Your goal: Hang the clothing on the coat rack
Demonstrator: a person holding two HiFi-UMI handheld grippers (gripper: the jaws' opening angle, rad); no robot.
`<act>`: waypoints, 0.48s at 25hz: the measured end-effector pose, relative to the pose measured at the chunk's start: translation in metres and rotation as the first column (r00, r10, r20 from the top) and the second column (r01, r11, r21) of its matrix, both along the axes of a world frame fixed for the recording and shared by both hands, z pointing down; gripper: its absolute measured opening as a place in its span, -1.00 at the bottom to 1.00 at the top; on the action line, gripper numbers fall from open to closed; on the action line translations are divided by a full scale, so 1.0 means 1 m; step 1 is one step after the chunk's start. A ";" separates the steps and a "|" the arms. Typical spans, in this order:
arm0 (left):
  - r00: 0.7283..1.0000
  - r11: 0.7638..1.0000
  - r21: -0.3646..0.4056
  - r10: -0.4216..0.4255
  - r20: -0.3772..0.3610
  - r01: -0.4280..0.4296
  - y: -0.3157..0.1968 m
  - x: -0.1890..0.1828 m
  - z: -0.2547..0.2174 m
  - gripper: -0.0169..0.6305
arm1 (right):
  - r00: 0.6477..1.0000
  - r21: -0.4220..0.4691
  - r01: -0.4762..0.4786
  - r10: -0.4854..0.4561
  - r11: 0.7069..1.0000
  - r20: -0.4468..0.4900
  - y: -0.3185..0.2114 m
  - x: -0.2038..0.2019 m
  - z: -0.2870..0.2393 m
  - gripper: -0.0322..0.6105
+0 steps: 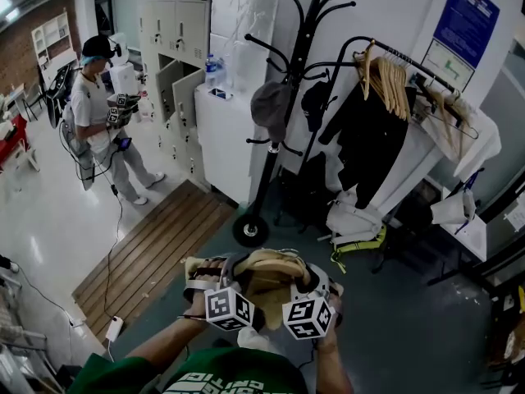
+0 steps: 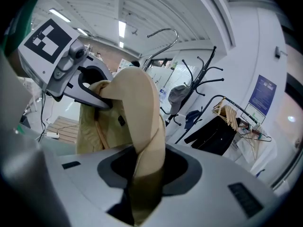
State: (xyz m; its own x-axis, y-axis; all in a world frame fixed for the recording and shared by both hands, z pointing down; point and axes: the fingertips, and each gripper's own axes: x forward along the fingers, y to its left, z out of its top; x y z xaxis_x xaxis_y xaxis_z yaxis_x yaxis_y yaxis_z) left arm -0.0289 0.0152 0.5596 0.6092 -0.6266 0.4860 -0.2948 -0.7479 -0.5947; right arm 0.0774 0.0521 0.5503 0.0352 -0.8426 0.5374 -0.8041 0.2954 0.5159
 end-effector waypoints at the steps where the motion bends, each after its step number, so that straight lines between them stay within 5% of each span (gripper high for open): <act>1: 1.000 1.000 0.004 0.001 0.000 -0.001 -0.007 0.003 -0.001 -0.61 | 1.000 0.002 -0.001 0.001 1.000 0.000 -0.007 0.003 -0.001 -0.51; 12: 1.000 0.999 0.052 -0.014 -0.004 0.014 -0.076 0.039 -0.022 -0.61 | 1.000 0.049 0.021 -0.020 0.999 -0.007 -0.077 0.039 -0.021 -0.51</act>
